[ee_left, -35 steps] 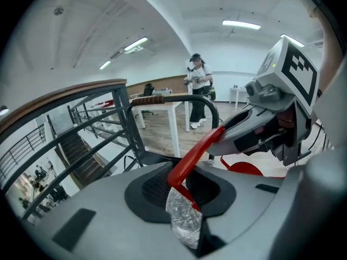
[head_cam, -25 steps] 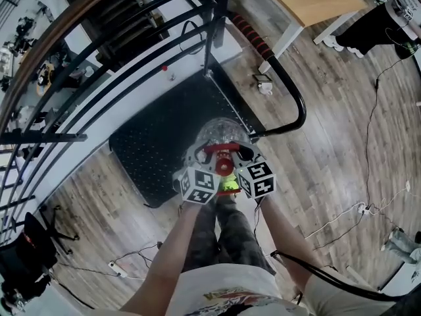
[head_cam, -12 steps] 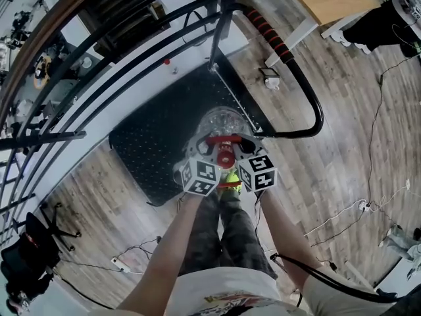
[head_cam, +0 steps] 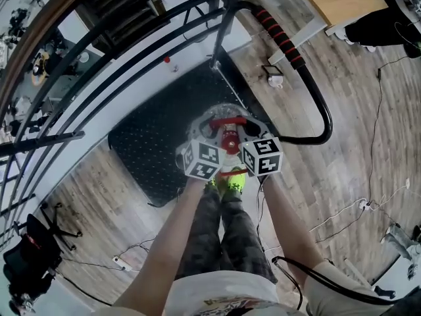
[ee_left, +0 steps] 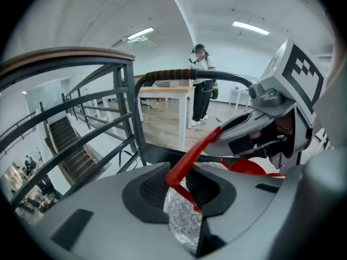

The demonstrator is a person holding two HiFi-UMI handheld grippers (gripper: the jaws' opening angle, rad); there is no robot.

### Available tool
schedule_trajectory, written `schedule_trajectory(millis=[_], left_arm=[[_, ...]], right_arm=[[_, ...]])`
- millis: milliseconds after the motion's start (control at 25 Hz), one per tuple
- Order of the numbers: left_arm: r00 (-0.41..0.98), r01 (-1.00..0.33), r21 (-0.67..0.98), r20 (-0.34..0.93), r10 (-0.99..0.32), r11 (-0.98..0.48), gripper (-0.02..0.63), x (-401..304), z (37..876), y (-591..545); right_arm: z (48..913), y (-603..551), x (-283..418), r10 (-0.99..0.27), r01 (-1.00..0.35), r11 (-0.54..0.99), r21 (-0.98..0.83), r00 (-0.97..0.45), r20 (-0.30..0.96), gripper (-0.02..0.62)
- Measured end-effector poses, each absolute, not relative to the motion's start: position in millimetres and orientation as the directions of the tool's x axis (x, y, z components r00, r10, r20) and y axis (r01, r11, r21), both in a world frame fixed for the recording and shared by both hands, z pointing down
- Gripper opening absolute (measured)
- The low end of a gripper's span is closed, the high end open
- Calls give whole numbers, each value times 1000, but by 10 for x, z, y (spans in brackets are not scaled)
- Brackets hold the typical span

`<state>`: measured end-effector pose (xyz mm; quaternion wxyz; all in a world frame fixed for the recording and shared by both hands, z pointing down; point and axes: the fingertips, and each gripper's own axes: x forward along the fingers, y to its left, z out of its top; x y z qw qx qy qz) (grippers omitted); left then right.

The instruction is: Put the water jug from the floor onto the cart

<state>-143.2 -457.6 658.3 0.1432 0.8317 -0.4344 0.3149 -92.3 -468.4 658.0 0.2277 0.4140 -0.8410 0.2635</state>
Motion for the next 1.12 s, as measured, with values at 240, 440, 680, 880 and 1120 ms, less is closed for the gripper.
schedule_trajectory(millis=[240,440,680,880,1120], left_arm=[[448,-795,-34,639,-625,-605,80,-1338,6616,-4877],[456,-787,-41,634,-625,-616,80,-1314,6692,-5069],[473,-784,-8,639,-606,-620,84,-1293,6774,-5144],[469,-775,-30,643,-606,-631,89,-1276,6762,-5136],[456,-764,-54,660,-597,-643,120,-1233,6758,-5074]], right_arm=[[6659,-5034,-844,-601,-834,500,-232,-527,601,18],[6748,-5253,-831,-609,-841,494,-221,-516,603,18],[6818,-5318,-823,-611,-841,492,-225,-518,599,18],[6859,-5332,-812,-609,-847,491,-206,-502,614,20],[6887,-5291,-703,-597,-846,481,-230,-508,621,77]])
